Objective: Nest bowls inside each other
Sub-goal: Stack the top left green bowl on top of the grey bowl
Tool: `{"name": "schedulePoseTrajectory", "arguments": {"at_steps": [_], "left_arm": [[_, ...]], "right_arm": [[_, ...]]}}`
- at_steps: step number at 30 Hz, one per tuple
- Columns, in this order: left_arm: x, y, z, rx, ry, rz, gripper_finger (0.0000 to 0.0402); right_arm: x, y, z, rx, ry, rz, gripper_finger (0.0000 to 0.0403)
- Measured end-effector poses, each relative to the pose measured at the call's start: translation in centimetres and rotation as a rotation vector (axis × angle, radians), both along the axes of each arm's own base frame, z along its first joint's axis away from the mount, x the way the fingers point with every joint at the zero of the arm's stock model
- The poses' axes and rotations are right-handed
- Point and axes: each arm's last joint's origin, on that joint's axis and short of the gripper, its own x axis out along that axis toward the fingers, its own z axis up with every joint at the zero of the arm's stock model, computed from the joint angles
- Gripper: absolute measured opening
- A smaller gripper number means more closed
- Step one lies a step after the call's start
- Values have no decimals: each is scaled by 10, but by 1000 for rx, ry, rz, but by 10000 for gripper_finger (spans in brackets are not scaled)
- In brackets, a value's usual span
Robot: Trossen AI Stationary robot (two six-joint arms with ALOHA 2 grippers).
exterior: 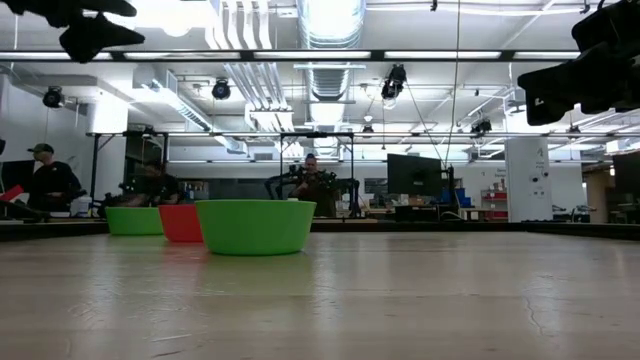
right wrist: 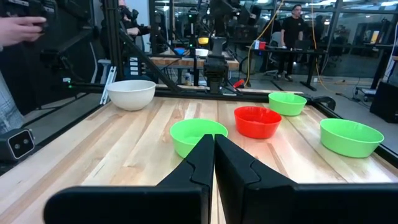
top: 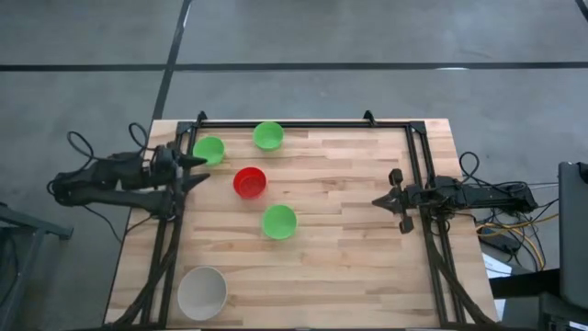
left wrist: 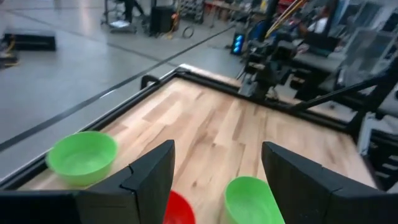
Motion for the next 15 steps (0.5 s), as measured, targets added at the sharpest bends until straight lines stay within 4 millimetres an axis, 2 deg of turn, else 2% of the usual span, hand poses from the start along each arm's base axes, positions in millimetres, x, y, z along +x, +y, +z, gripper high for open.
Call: {"name": "schedulePoseTrajectory", "arguments": {"at_steps": [8, 15], "left_arm": [[-3, 3, 29, -96, 147, 161, 245], [-2, 4, 40, -189, 273, 258, 245]], "right_arm": [[0, 0, 0, 0, 0, -1, 9], [0, 0, 0, 0, 0, -1, 9]]}}
